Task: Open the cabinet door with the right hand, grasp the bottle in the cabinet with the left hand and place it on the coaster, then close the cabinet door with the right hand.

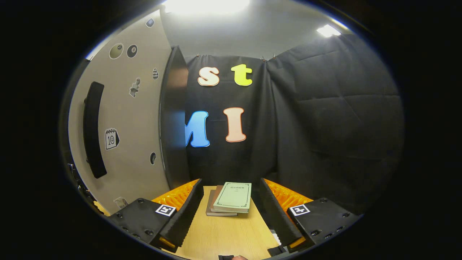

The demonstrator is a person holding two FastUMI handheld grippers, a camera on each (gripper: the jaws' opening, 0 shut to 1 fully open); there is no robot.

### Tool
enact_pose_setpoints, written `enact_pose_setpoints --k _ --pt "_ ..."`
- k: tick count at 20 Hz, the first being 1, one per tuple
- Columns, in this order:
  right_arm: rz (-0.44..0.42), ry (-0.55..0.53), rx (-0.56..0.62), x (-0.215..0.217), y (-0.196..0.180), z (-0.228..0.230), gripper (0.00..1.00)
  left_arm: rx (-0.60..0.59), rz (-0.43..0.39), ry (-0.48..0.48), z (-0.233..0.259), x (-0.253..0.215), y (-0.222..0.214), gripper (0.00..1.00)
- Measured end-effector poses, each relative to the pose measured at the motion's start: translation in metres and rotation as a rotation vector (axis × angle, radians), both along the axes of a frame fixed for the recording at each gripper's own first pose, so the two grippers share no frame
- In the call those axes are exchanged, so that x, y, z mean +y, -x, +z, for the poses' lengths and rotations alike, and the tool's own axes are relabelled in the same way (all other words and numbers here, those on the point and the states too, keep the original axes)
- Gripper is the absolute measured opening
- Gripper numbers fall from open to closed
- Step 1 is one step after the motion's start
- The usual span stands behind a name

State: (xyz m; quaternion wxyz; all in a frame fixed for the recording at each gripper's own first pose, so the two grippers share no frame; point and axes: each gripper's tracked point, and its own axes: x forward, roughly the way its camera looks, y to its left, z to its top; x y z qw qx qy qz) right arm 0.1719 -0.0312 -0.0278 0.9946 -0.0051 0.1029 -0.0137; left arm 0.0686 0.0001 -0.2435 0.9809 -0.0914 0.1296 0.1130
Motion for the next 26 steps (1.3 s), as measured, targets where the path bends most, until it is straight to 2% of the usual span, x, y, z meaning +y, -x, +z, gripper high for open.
enact_pose_setpoints --k 2,5,7,8,11,13,14,15,16,17,19,20,22,23,24,25,26 --pt "0.007 0.001 0.010 0.004 0.002 -0.007 0.98 0.012 0.004 -0.005 -0.020 -0.001 -0.001 0.74" --pt "0.003 0.022 0.047 0.004 0.007 -0.019 0.98 0.051 0.000 -0.019 -0.048 -0.006 0.006 0.72" --pt "0.003 0.031 0.065 0.007 0.007 -0.023 0.95 0.080 -0.015 -0.024 -0.063 -0.011 0.006 0.72" --pt "0.006 0.034 0.064 0.010 0.007 -0.022 0.98 0.081 -0.016 -0.031 -0.068 -0.013 0.006 0.74" --pt "-0.029 0.063 0.033 0.005 0.005 -0.012 0.96 0.076 -0.003 -0.031 -0.082 -0.011 0.014 0.74" --pt "-0.041 0.057 0.012 0.007 0.002 -0.005 0.99 0.073 0.018 -0.035 -0.088 -0.008 0.020 0.72" --pt "-0.039 0.043 0.011 0.009 0.002 -0.004 1.00 0.069 0.025 -0.035 -0.090 -0.008 0.022 0.75" --pt "-0.042 0.028 0.013 0.009 0.002 -0.003 0.99 0.049 0.034 -0.040 -0.087 -0.008 0.021 0.72" --pt "-0.055 0.016 0.012 0.006 0.002 -0.002 0.99 0.050 0.037 -0.036 -0.087 -0.008 0.022 0.75" --pt "-0.067 0.004 0.009 0.004 0.002 -0.002 0.99 0.059 0.037 -0.029 -0.090 -0.010 0.024 0.72" --pt "-0.077 -0.023 0.007 0.003 0.003 -0.003 0.99 0.070 0.031 -0.035 -0.089 -0.012 0.027 0.76" --pt "-0.077 -0.031 0.012 0.004 0.003 -0.005 0.97 0.063 0.024 -0.045 -0.084 -0.013 0.027 0.72" --pt "-0.076 -0.041 0.020 0.004 0.004 -0.008 0.99 0.061 0.003 -0.075 -0.073 -0.015 0.028 0.77" --pt "-0.078 -0.045 0.018 0.004 0.004 -0.008 0.99 0.059 -0.008 -0.091 -0.067 -0.017 0.027 0.86" --pt "-0.078 -0.049 0.015 0.005 0.004 -0.008 0.99 0.052 -0.022 -0.100 -0.059 -0.020 0.025 0.88" --pt "-0.073 -0.054 0.012 0.007 0.005 -0.009 0.99 0.037 -0.029 -0.113 -0.049 -0.021 0.023 0.87" --pt "-0.067 -0.057 0.010 0.011 0.005 -0.010 0.94 0.027 -0.034 -0.122 -0.039 -0.022 0.020 0.87"
